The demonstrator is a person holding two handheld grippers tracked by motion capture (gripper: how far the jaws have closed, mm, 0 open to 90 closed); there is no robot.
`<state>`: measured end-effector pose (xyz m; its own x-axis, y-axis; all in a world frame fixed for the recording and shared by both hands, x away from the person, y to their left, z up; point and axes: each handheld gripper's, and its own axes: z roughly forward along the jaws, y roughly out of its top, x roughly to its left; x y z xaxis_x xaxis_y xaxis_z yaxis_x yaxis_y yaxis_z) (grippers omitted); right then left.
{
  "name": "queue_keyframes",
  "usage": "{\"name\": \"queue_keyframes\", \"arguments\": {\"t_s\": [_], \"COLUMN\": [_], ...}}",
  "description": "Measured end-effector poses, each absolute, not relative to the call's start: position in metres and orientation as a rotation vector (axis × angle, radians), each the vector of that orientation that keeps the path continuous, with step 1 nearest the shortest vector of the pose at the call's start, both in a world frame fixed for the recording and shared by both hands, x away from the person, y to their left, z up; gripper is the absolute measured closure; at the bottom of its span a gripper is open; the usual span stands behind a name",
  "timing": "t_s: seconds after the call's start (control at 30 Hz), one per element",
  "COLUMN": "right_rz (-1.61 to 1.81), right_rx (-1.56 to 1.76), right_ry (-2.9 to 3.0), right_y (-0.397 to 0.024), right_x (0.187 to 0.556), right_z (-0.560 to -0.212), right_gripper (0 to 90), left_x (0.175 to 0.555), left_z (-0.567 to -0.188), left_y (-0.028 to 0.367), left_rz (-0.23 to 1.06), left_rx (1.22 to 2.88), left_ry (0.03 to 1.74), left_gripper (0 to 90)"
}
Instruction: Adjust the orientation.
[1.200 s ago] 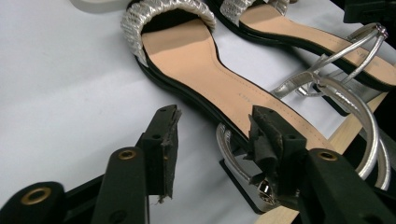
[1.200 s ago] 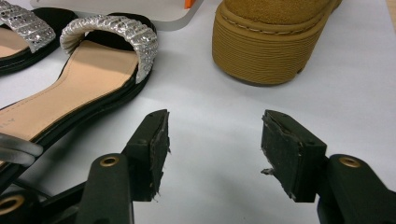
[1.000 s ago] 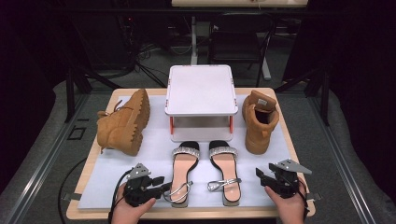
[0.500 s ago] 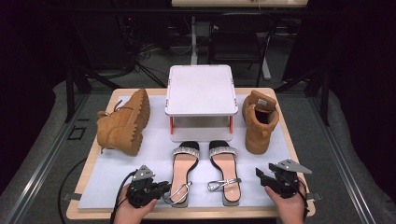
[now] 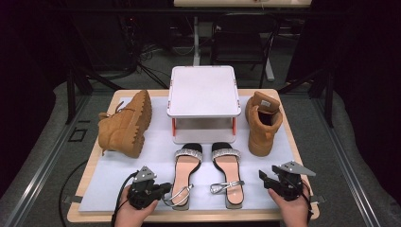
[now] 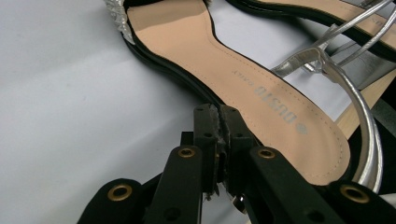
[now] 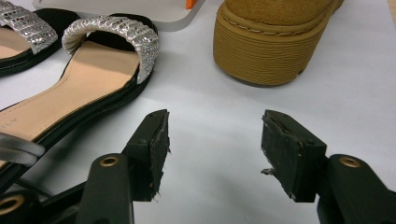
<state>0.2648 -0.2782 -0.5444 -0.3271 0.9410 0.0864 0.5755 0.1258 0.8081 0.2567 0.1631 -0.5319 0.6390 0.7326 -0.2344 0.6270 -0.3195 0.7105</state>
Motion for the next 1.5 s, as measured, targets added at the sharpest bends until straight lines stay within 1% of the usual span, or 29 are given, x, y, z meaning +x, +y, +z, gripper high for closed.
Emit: {"name": "queue_keyframes", "arguments": {"t_s": [0.5, 0.87, 0.97, 1.33, 1.5], "right_rz": [1.081, 1.082, 1.086, 1.082, 1.087], "right_rx": [1.460, 1.460, 1.462, 1.460, 1.450], "right_ry": [1.961, 1.960, 1.956, 1.958, 1.963], "right_y": [-0.278, -0.278, -0.278, -0.278, -0.277], "right_x": [0.265, 0.265, 0.265, 0.264, 0.264], "right_z": [-0.545, -0.544, -0.545, -0.545, -0.544], "right_gripper": [41.4, 41.4, 41.4, 41.3, 41.2], "left_x": [0.275, 0.282, 0.283, 0.283, 0.285], "left_z": [-0.528, -0.528, -0.529, -0.529, -0.531], "left_y": [0.193, 0.219, 0.226, 0.247, 0.254], "left_rz": [0.217, 0.201, 0.180, 0.183, 0.162], "left_rx": [1.987, 1.964, 1.941, 1.927, 1.916], "left_ry": [1.145, 1.202, 1.219, 1.252, 1.254], "left_gripper": [87.4, 87.3, 87.3, 87.2, 86.8]}}
